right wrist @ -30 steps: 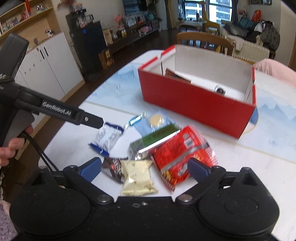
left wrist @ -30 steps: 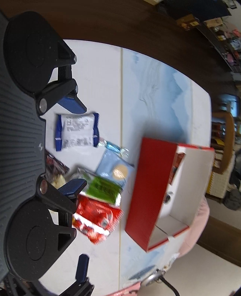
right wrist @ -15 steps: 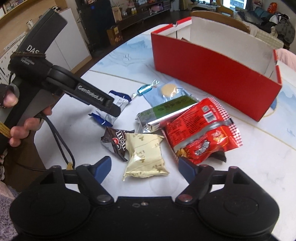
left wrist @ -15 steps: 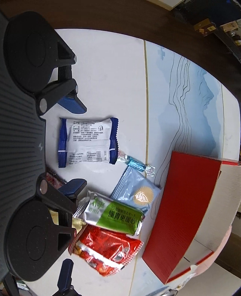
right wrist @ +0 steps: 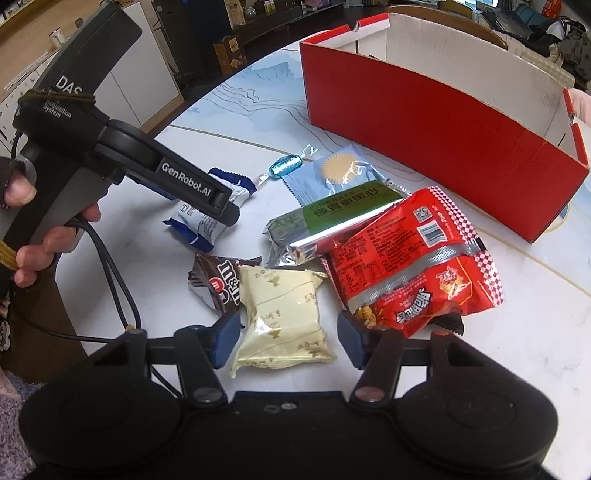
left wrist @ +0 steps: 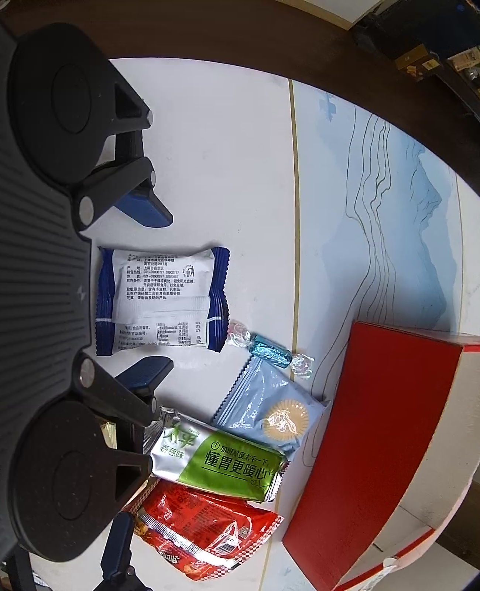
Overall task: Organize snacks
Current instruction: 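Grasp the white-blue cake packet with left gripper while right grasps beige pastry bag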
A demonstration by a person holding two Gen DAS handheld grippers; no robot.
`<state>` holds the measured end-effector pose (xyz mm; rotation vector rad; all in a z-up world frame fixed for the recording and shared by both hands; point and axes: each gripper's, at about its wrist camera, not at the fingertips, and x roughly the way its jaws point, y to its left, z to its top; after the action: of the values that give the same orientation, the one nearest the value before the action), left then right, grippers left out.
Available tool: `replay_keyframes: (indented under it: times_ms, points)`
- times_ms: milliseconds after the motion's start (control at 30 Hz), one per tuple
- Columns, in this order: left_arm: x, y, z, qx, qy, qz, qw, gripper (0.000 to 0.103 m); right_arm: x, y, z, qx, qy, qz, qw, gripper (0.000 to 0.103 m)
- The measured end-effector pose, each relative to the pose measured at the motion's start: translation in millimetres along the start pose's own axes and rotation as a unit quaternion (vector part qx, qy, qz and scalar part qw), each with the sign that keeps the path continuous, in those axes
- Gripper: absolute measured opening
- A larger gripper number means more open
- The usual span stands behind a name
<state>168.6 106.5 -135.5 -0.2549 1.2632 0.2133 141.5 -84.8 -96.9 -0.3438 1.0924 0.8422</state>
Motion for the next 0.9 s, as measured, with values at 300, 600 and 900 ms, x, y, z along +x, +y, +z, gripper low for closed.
replay_keyframes:
  times_ms: [300,600,900]
  points:
    - [3.0,-3.0,2.7,0.008,0.008,0.006,0.9999,0.050,2.7,-2.6,0.1,0.013,0.006,0.003,1.000,0.045]
    - [-4.2,6.7,-5.0,-0.017,0.001,-0.012,0.9998,0.047,-6.4,0.1,-3.8,0.032,-0.001,-0.014,0.999,0.037]
    - [-40.6,27.2,-19.4,-0.042,-0.032,-0.041,0.9978,0.047,-39.5,3.0,-8.5,0.057,-0.039,-0.021,0.997,0.037]
